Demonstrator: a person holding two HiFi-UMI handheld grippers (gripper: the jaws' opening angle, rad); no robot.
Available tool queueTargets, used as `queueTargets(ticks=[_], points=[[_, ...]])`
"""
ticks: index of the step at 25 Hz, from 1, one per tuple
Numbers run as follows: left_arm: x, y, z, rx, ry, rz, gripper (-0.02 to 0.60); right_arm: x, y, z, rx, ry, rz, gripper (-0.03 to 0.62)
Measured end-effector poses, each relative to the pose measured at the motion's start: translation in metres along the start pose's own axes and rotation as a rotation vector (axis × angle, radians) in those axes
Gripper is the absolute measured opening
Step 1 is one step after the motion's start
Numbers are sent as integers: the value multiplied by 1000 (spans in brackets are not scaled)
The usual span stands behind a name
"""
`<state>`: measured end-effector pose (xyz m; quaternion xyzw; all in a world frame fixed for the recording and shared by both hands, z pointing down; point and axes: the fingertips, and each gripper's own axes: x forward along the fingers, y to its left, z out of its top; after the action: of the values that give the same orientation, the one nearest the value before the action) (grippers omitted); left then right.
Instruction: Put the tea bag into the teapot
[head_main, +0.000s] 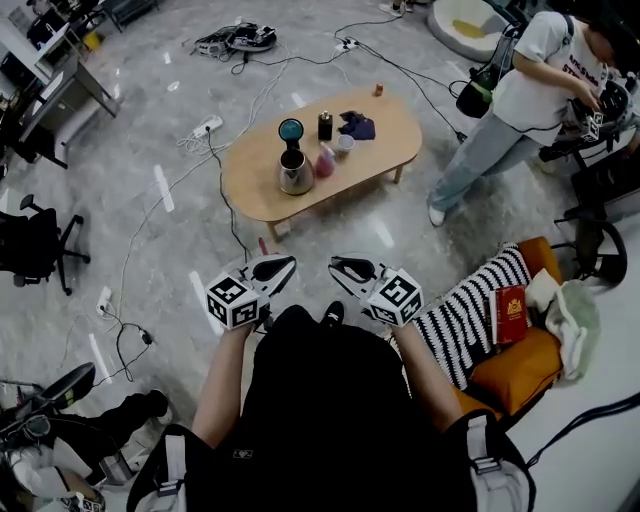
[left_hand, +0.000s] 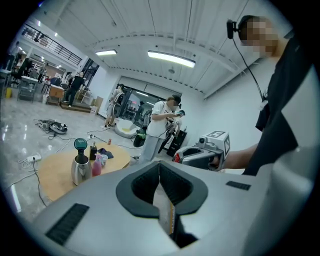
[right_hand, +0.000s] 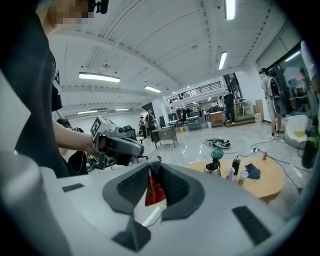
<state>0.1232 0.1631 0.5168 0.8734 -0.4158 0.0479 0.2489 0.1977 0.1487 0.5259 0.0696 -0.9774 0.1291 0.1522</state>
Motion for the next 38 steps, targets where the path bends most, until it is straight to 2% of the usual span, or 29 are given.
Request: queueTargets(ticks=[11,20,30,38], points=[[22,-16,-9,-5,14,21,9,-24,-19,-17,25,-7,7,78],[34,-6,3,26,76,-3,9,-17,-39,-12,60,-36,-30,78],[33,24,3,-7,88,-25,9,12,-42,-9,76,0,-16,78],[34,70,16,-29,90,-57,9,56,-54,8,69,43,12,78]])
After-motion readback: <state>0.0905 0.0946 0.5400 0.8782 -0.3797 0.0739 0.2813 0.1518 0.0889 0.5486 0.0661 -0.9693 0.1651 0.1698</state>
